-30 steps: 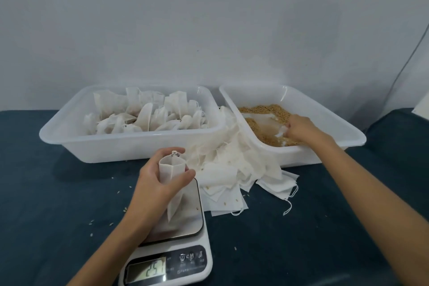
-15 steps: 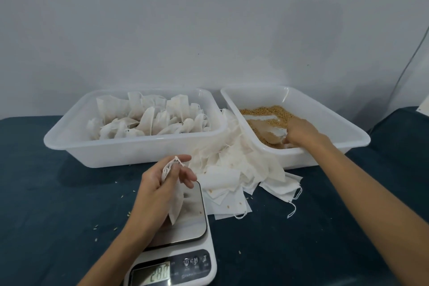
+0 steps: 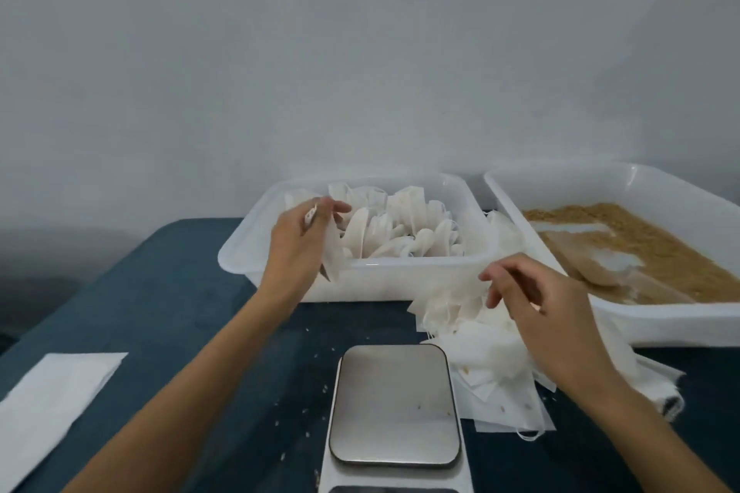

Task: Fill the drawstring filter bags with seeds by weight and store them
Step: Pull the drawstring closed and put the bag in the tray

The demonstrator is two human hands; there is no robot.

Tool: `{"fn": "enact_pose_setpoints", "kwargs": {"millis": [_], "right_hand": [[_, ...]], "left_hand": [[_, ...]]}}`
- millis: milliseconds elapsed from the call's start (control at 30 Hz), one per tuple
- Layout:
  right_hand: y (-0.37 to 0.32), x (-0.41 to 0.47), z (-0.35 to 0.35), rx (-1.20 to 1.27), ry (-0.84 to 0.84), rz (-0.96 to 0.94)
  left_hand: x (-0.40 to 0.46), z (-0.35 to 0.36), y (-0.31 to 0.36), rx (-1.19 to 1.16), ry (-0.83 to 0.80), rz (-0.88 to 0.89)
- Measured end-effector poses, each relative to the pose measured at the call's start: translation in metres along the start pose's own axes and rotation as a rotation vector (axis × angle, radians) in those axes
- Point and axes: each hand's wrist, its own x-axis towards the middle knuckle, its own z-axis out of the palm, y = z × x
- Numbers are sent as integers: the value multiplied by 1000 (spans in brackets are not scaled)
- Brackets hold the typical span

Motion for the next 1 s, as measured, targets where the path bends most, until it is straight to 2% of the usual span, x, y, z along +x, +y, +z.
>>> {"fn": "enact_pose_setpoints", "kwargs": {"millis": [100, 267, 400, 600, 833, 900, 1000], "right_hand": [[3, -6, 1, 4, -33, -7], [4, -6, 1, 48, -29, 9], [8, -3, -2, 68, -4, 27], [9, 0, -6, 82, 25, 57], [11, 3, -12, 95, 89, 85], [10, 4, -15, 108, 117, 89], [9, 6, -19, 169, 157, 95]], "left_hand": [[55, -15, -16, 172, 113, -49], [122, -24, -58, 433, 182, -160], [150, -28, -93, 693, 100, -203], [159, -23, -116, 794, -24, -227], [151, -21, -108, 889, -7, -218], [138, -15, -87, 990, 60, -136], [99, 9, -44, 899, 171, 235]]}}
